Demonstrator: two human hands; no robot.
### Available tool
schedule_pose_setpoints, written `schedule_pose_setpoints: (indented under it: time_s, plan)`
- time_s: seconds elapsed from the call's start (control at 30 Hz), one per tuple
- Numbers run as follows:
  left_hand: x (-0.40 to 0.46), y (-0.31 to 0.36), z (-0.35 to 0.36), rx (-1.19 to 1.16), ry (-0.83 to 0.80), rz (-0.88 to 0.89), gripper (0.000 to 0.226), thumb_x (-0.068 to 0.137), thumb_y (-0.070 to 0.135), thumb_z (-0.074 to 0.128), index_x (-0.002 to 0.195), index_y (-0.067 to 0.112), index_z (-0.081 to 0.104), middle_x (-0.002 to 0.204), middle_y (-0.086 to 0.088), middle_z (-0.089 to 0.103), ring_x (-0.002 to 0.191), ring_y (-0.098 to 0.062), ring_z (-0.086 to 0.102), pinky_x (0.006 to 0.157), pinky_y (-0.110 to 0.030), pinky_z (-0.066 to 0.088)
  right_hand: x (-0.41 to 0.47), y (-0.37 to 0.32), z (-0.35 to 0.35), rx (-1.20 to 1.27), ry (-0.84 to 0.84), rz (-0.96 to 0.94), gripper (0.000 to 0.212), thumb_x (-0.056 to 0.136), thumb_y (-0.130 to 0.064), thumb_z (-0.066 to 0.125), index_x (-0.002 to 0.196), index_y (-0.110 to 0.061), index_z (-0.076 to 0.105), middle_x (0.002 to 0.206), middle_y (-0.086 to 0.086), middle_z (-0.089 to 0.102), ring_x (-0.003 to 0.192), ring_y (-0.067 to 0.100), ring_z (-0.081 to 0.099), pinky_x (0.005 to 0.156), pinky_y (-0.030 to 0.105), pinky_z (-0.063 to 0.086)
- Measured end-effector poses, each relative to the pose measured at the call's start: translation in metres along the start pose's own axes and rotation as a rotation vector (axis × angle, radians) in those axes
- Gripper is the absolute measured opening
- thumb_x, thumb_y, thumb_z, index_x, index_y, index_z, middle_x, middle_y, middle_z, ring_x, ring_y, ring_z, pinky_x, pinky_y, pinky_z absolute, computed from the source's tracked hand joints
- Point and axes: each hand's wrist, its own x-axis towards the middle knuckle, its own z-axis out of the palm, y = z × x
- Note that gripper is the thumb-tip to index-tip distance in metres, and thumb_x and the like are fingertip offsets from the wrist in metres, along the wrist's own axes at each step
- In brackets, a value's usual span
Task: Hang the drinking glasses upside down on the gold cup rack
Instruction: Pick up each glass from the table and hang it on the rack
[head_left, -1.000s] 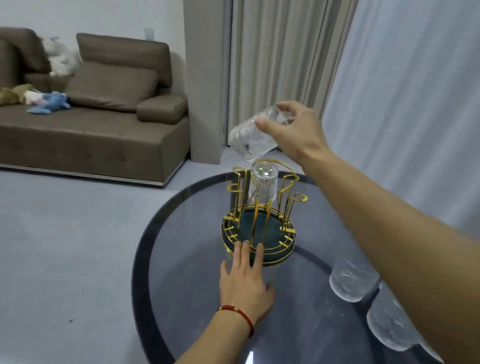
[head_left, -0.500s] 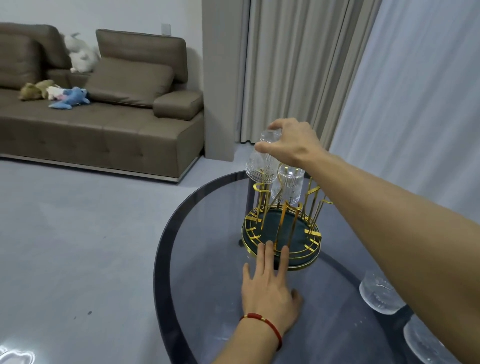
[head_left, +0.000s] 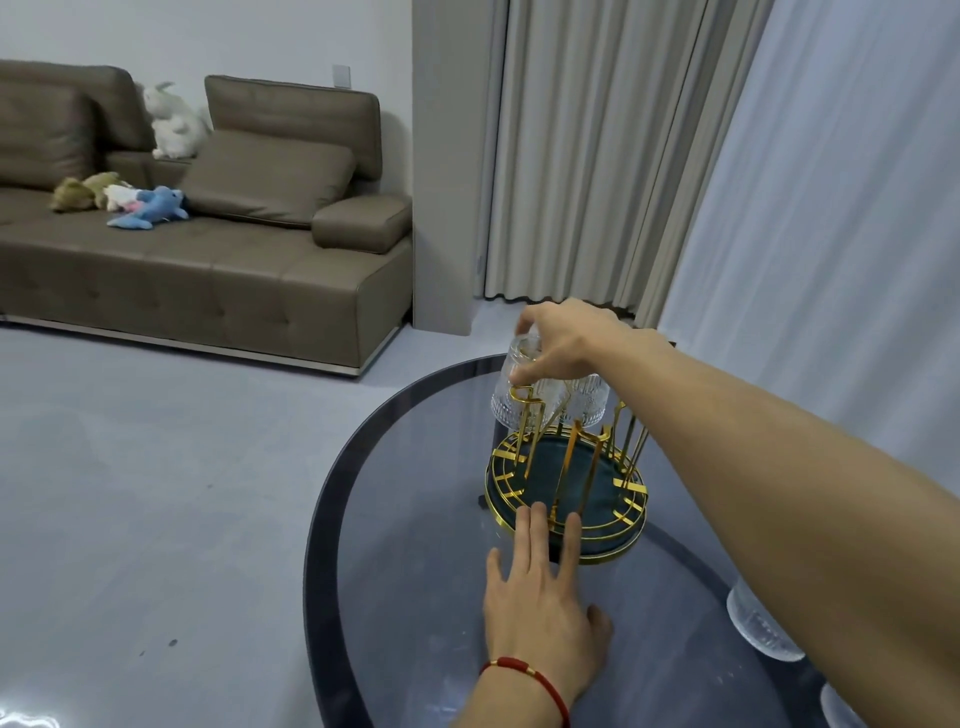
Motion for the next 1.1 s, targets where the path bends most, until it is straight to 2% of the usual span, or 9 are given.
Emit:
schedule_pose_setpoints:
  time_s: [0.07, 0.2, 0.3, 0.37, 0.43, 0.57, 0.7, 0.9, 1.1]
  plan:
    - [0.0, 0.0, 0.001, 0.008, 0.004, 0.0, 0.089, 0.092, 0.052, 0.047, 0.156, 0.035, -0.013, 0.167, -0.006, -0.02, 0.151, -0.025, -0.024, 0.122, -0.055, 0.006, 0.003, 0.001, 0.004, -0.079, 0.006, -0.022, 0.08, 0.075, -0.067, 0.076, 0.141, -0.034, 0.047, 0.126, 0.004, 0.067, 0.113, 0.029, 0.061, 0.081, 0.043, 0.054]
    - [0.0, 0.0, 0.001, 0.031, 0.0, 0.002, 0.088, 0.093, 0.054, 0.045, 0.155, 0.035, -0.015, 0.166, -0.006, -0.022, 0.151, -0.025, -0.025, 0.123, -0.055, 0.005, 0.002, 0.001, 0.008, -0.226, 0.03, -0.082, 0.076, 0.084, -0.062, 0.072, 0.148, -0.032, 0.043, 0.13, 0.007, 0.065, 0.114, 0.03, 0.06, 0.073, 0.04, 0.046]
    - [-0.002, 0.001, 0.001, 0.054, 0.004, 0.004, 0.086, 0.094, 0.054, 0.042, 0.155, 0.034, -0.015, 0.166, -0.008, -0.023, 0.152, -0.027, -0.022, 0.123, -0.054, 0.007, -0.014, 0.001, 0.002, -0.257, 0.059, -0.088, 0.07, 0.09, -0.057, 0.067, 0.15, -0.028, 0.044, 0.137, 0.008, 0.063, 0.127, 0.032, 0.055, 0.095, 0.049, 0.046]
    - [-0.003, 0.003, 0.0, 0.044, 0.021, -0.002, 0.086, 0.093, 0.052, 0.042, 0.156, 0.032, -0.012, 0.167, -0.009, -0.02, 0.153, -0.028, -0.019, 0.122, -0.054, 0.009, -0.034, 0.002, 0.0, -0.22, 0.146, -0.076, 0.058, 0.095, -0.051, 0.06, 0.145, -0.022, 0.049, 0.139, 0.008, 0.062, 0.131, 0.031, 0.05, 0.106, 0.052, 0.039]
    - [-0.004, 0.006, -0.001, 0.051, 0.02, -0.007, 0.086, 0.092, 0.049, 0.044, 0.157, 0.029, -0.009, 0.167, -0.011, -0.017, 0.153, -0.029, -0.017, 0.122, -0.055, 0.011, -0.063, 0.004, 0.004, -0.16, 0.286, -0.081, 0.047, 0.098, -0.041, 0.055, 0.14, -0.019, 0.053, 0.139, 0.006, 0.059, 0.131, 0.028, 0.047, 0.108, 0.048, 0.038]
    - [-0.008, 0.013, -0.008, 0.032, 0.032, -0.008, 0.086, 0.09, 0.039, 0.052, 0.158, 0.021, 0.002, 0.167, -0.015, -0.007, 0.153, -0.033, -0.013, 0.122, -0.054, 0.013, -0.146, 0.012, 0.023, 0.004, 0.518, -0.082, 0.038, 0.093, -0.027, 0.058, 0.13, -0.017, 0.06, 0.135, 0.003, 0.059, 0.128, 0.024, 0.048, 0.105, 0.04, 0.039]
    - [-0.014, 0.031, -0.022, -0.007, 0.13, 0.015, 0.08, 0.084, 0.03, 0.059, 0.153, 0.016, 0.021, 0.16, -0.02, 0.016, 0.151, -0.036, 0.005, 0.12, -0.048, 0.024, -0.241, 0.022, 0.049, 0.145, 0.647, -0.009, 0.036, 0.083, -0.023, 0.061, 0.117, -0.017, 0.066, 0.126, 0.003, 0.063, 0.122, 0.023, 0.055, 0.099, 0.039, 0.043]
    - [-0.032, 0.072, -0.034, -0.384, 0.326, 0.234, 0.058, 0.08, 0.016, 0.067, 0.135, 0.016, 0.051, 0.137, -0.008, 0.044, 0.132, -0.024, 0.037, 0.108, -0.033, 0.036, -0.348, 0.061, 0.084, 0.15, 0.63, 0.209, 0.035, 0.078, -0.023, 0.067, 0.112, -0.017, 0.069, 0.12, 0.004, 0.066, 0.118, 0.027, 0.058, 0.103, 0.039, 0.038]
    - [-0.051, 0.095, -0.038, -0.48, 0.322, 0.329, 0.048, 0.081, 0.012, 0.068, 0.128, 0.015, 0.058, 0.125, 0.0, 0.05, 0.119, -0.016, 0.05, 0.103, -0.025, 0.041, -0.382, 0.099, 0.095, 0.043, 0.417, 0.532, 0.059, 0.079, -0.046, 0.074, 0.127, -0.012, 0.065, 0.13, 0.014, 0.06, 0.127, 0.037, 0.051, 0.115, 0.055, 0.031]
